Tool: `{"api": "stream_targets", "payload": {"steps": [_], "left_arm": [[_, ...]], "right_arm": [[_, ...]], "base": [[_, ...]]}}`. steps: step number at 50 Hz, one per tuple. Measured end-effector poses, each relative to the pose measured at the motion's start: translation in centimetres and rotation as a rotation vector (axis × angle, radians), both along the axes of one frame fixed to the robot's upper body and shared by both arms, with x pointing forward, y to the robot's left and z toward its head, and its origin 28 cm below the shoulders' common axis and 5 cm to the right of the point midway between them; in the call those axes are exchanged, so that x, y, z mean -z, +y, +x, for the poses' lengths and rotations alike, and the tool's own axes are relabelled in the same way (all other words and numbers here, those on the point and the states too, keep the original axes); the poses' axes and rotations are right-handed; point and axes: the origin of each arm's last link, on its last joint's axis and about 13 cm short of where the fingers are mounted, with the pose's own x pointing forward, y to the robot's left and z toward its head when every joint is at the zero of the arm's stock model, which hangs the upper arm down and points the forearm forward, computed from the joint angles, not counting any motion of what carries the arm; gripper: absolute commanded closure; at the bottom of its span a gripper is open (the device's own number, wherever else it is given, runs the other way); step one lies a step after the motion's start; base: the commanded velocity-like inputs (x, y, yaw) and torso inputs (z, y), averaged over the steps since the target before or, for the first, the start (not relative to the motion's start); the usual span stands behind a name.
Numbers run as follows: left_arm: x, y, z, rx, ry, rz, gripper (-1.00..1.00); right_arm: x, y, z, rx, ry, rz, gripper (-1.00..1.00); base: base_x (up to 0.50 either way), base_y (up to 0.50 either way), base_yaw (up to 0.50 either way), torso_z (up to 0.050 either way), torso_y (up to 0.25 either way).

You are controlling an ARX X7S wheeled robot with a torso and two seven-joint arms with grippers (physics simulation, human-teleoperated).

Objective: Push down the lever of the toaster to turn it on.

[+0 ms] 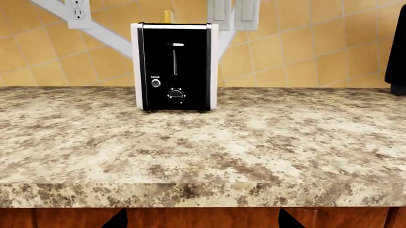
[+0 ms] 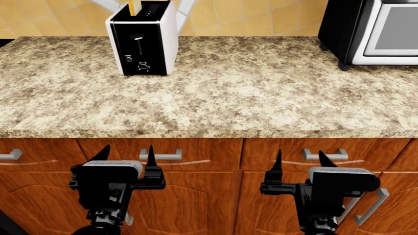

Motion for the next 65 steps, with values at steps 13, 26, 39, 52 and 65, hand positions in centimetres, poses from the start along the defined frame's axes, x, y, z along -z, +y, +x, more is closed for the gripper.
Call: {"api": "stream_targets", "payload": {"steps": [13,26,39,52,65], "left_arm": [[-3.9,0.8,-0.4,-0.003,-0.036,0.049,-1.00],[-5.7,1.4,-0.7,-0.006,-0.058,0.087,-1.00],[-6.9,1.8,-0.7,-0.011,-0.074,0.121,-1.00],[-7.3,1.9,-0.8,-0.012,-0.083,0.141,-1.00],[-7.5,1.7,-1.0,0.000,-0.085,0.151,-1.00]], "right_arm": [[-3.6,-0.8,-0.4,0.012,-0.034,-0.018,-1.00],[-5.4,-0.8,-0.7,0.010,-0.055,-0.030,-1.00],[-7.3,-1.1,-0.7,0.026,-0.056,-0.072,-1.00],[-7.9,-1.1,-0.9,0.028,-0.061,-0.091,-1.00],[-8.1,-1.1,-0.9,0.025,-0.062,-0.092,-1.00]], "base": [[0.00,0.25,0.00,0.000,0.000],[0.00,0.24,0.00,0.000,0.000],[0.26,0.00,0.00,0.000,0.000],[0.50,0.00,0.00,0.000,0.000],[0.50,0.00,0.00,0.000,0.000]]}}
